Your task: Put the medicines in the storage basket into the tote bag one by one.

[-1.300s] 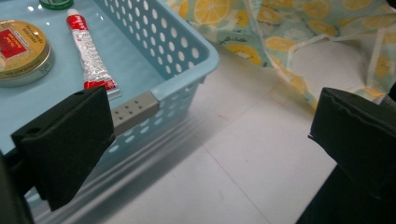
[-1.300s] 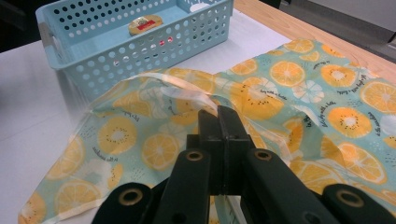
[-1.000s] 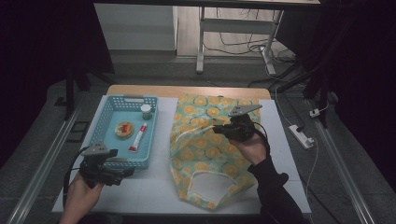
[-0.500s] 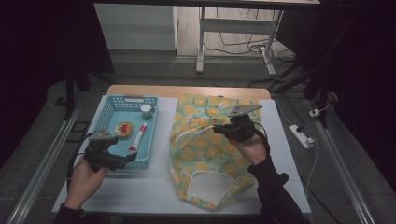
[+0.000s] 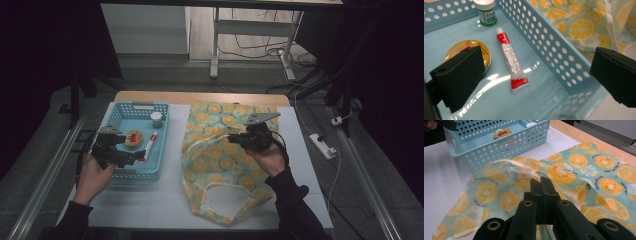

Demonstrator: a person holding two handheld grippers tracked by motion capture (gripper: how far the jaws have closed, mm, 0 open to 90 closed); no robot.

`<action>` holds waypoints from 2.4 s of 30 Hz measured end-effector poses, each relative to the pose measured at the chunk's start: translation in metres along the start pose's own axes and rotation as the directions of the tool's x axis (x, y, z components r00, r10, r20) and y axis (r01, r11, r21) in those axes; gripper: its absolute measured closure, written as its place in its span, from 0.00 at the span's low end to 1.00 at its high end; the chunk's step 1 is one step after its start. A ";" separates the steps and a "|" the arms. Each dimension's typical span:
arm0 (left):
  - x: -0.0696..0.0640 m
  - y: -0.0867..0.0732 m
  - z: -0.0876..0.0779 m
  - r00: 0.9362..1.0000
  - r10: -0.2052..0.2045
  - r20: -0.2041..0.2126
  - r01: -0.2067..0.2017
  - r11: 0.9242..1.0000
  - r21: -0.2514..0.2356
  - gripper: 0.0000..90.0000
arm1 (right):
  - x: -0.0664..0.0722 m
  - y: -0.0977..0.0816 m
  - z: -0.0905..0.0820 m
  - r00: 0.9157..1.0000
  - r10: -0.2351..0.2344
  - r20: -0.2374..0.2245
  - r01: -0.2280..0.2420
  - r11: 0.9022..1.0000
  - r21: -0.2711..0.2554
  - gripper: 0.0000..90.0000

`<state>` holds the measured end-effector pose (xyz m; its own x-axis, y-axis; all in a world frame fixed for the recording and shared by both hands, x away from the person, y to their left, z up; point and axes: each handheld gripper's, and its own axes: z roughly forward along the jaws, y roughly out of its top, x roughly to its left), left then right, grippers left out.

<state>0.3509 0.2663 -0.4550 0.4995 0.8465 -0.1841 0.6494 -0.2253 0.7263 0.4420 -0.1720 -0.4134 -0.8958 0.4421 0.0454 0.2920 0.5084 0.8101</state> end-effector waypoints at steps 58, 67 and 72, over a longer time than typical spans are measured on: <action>0.081 0.025 0.105 0.966 -0.068 -0.250 0.163 0.910 0.381 0.00 | 0.001 -0.001 0.002 1.000 -0.007 -0.011 0.007 1.000 0.007 1.00; 0.082 0.025 0.105 0.961 -0.116 -0.252 0.214 0.889 0.404 0.22 | 0.001 -0.001 0.001 1.000 -0.011 -0.007 0.011 1.000 0.004 1.00; 0.081 0.025 0.105 0.957 -0.124 -0.261 0.226 0.884 0.409 0.23 | 0.000 -0.001 -0.002 1.000 -0.008 -0.002 0.008 1.000 0.000 1.00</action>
<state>0.4679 0.2787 -0.5211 0.2478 0.9643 -0.0935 0.9216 -0.2049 0.3297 0.4411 -0.1734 -0.4130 -0.8986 0.4370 0.0402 0.2851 0.5117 0.8105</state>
